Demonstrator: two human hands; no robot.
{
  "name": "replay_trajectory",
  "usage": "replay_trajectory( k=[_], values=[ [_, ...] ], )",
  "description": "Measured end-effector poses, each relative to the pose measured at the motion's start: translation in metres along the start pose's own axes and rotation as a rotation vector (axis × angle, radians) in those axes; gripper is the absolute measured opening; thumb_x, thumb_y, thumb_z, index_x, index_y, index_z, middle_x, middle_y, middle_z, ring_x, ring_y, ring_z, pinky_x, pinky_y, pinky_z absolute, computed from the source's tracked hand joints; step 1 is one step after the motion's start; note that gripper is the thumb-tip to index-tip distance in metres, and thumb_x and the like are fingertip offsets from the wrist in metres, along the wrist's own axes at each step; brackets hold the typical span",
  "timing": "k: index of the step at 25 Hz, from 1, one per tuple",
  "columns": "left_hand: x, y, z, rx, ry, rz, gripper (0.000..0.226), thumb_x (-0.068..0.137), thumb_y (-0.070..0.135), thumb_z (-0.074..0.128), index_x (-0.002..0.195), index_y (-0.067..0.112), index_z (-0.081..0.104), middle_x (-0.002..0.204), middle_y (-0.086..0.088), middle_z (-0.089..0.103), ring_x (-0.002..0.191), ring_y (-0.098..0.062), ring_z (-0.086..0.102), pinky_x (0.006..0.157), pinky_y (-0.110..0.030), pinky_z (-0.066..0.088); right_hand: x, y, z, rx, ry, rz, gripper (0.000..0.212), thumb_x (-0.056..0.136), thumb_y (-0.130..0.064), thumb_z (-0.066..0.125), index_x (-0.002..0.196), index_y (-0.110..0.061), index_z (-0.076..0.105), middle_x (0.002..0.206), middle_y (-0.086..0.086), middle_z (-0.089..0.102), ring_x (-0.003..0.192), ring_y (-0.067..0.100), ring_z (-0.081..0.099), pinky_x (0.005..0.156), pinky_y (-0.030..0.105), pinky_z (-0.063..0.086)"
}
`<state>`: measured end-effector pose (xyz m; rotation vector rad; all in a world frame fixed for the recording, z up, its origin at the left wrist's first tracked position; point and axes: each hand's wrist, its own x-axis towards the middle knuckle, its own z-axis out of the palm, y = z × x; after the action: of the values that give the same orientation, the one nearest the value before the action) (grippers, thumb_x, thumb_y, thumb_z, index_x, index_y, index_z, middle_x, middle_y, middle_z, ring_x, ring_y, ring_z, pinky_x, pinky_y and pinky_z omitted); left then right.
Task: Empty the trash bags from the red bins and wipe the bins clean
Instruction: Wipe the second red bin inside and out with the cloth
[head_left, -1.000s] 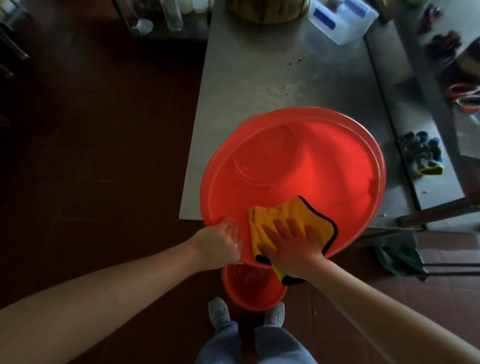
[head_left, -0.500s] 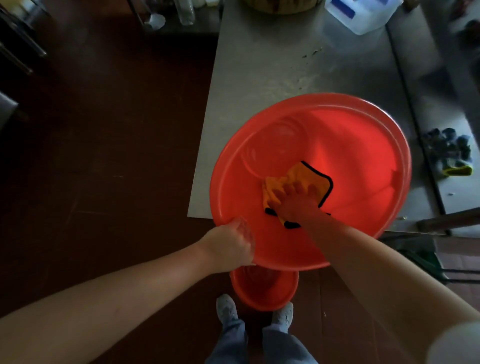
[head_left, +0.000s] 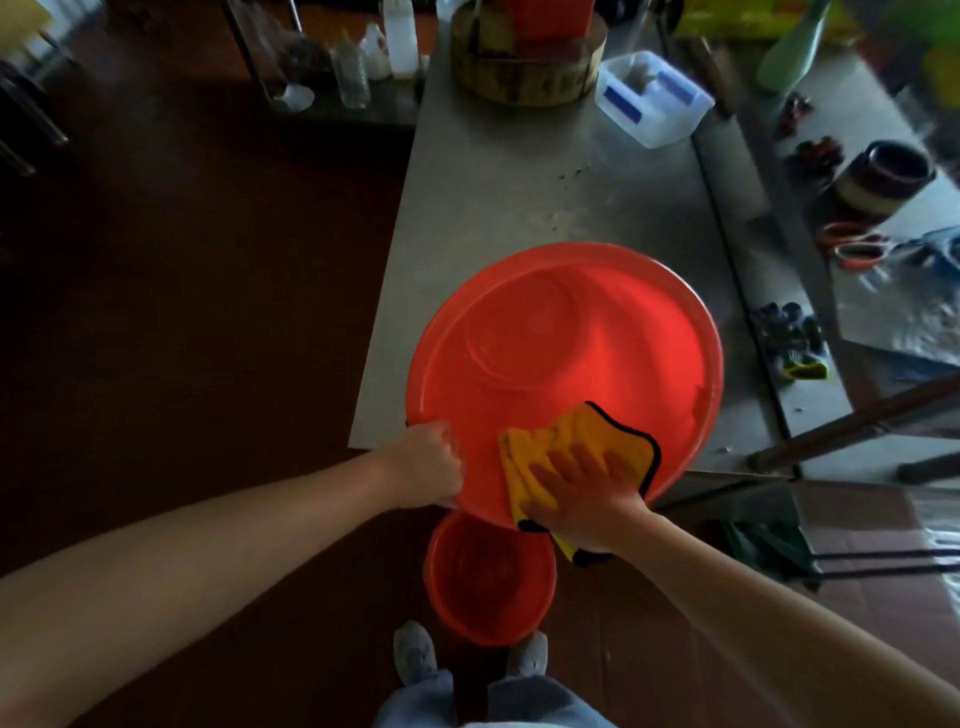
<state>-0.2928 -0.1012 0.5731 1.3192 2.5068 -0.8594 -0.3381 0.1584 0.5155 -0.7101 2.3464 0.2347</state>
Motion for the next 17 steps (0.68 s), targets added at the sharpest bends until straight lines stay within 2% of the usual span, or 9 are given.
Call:
replay_trajectory(
  k=[3, 6, 9, 12, 13, 14, 15, 17],
  values=[
    [-0.011, -0.026, -0.003, -0.004, 0.033, -0.028, 0.061, 0.1, 0.056, 0.029, 0.097, 0.012, 0.07, 0.1, -0.008, 0.073, 0.094, -0.027, 0.069, 0.099, -0.042, 0.047, -0.025, 0.005, -0.012, -0.109, 0.051, -0.1, 0.09, 0.08, -0.088, 0.028, 0.156, -0.047, 0.002, 0.168, -0.007, 0.008, 0.154, 0.026, 0.005, 0.117, 0.058, 0.007],
    [-0.027, -0.058, 0.002, 0.003, 0.06, -0.07, 0.041, 0.099, 0.04, 0.037, 0.099, 0.017, 0.071, 0.098, -0.002, 0.072, 0.097, -0.024, 0.065, 0.108, -0.044, 0.035, -0.034, 0.008, -0.024, -0.248, 0.156, -0.192, 0.087, 0.085, -0.065, 0.056, 0.156, -0.042, 0.01, 0.163, -0.005, 0.023, 0.15, 0.029, 0.022, 0.115, 0.054, 0.02],
    [-0.044, -0.086, 0.007, 0.013, -0.017, -0.153, 0.035, 0.099, 0.029, 0.037, 0.113, 0.019, 0.068, 0.113, -0.001, 0.068, 0.121, -0.028, 0.054, 0.12, -0.051, 0.015, -0.034, 0.007, -0.039, -0.337, 0.226, -0.219, 0.077, 0.088, -0.05, 0.061, 0.154, -0.039, 0.022, 0.154, -0.004, 0.038, 0.141, 0.029, 0.035, 0.11, 0.05, 0.029],
    [-0.045, -0.081, -0.002, -0.015, -0.135, -0.269, 0.034, 0.098, 0.027, 0.048, 0.123, 0.015, 0.066, 0.126, -0.009, 0.066, 0.134, -0.034, 0.044, 0.119, -0.062, -0.012, -0.033, 0.001, -0.049, -0.355, 0.243, -0.194, 0.071, 0.088, -0.046, 0.062, 0.151, -0.037, 0.029, 0.146, -0.004, 0.047, 0.135, 0.03, 0.042, 0.105, 0.05, 0.033],
    [-0.039, -0.067, -0.005, -0.047, -0.172, -0.285, 0.038, 0.095, 0.032, 0.052, 0.127, 0.014, 0.065, 0.129, -0.012, 0.064, 0.136, -0.037, 0.043, 0.117, -0.066, -0.013, -0.032, -0.002, -0.05, -0.351, 0.235, -0.19, 0.071, 0.089, -0.045, 0.062, 0.151, -0.037, 0.029, 0.145, -0.004, 0.048, 0.134, 0.03, 0.042, 0.104, 0.05, 0.033],
    [-0.031, -0.048, -0.007, -0.08, -0.21, -0.294, 0.049, 0.093, 0.043, 0.056, 0.133, 0.014, 0.062, 0.133, -0.013, 0.062, 0.137, -0.038, 0.042, 0.117, -0.068, -0.007, -0.03, -0.005, -0.049, -0.344, 0.237, -0.187, 0.072, 0.089, -0.043, 0.063, 0.151, -0.037, 0.028, 0.146, -0.003, 0.048, 0.135, 0.031, 0.042, 0.103, 0.051, 0.032],
    [-0.021, -0.027, -0.009, -0.123, -0.225, -0.305, 0.062, 0.092, 0.052, 0.057, 0.14, 0.014, 0.055, 0.137, -0.013, 0.059, 0.138, -0.038, 0.042, 0.118, -0.066, -0.001, -0.029, -0.008, -0.048, -0.334, 0.246, -0.184, 0.073, 0.088, -0.043, 0.064, 0.152, -0.037, 0.028, 0.147, -0.003, 0.047, 0.135, 0.031, 0.042, 0.103, 0.051, 0.032],
    [0.0, 0.01, -0.011, -0.307, -0.201, -0.38, 0.073, 0.094, 0.055, 0.053, 0.15, 0.009, 0.04, 0.146, -0.014, 0.05, 0.139, -0.035, 0.041, 0.121, -0.056, 0.01, -0.025, -0.015, -0.047, -0.285, 0.25, -0.172, 0.077, 0.086, -0.046, 0.066, 0.151, -0.037, 0.027, 0.147, -0.004, 0.047, 0.135, 0.03, 0.043, 0.102, 0.05, 0.033]
  ],
)
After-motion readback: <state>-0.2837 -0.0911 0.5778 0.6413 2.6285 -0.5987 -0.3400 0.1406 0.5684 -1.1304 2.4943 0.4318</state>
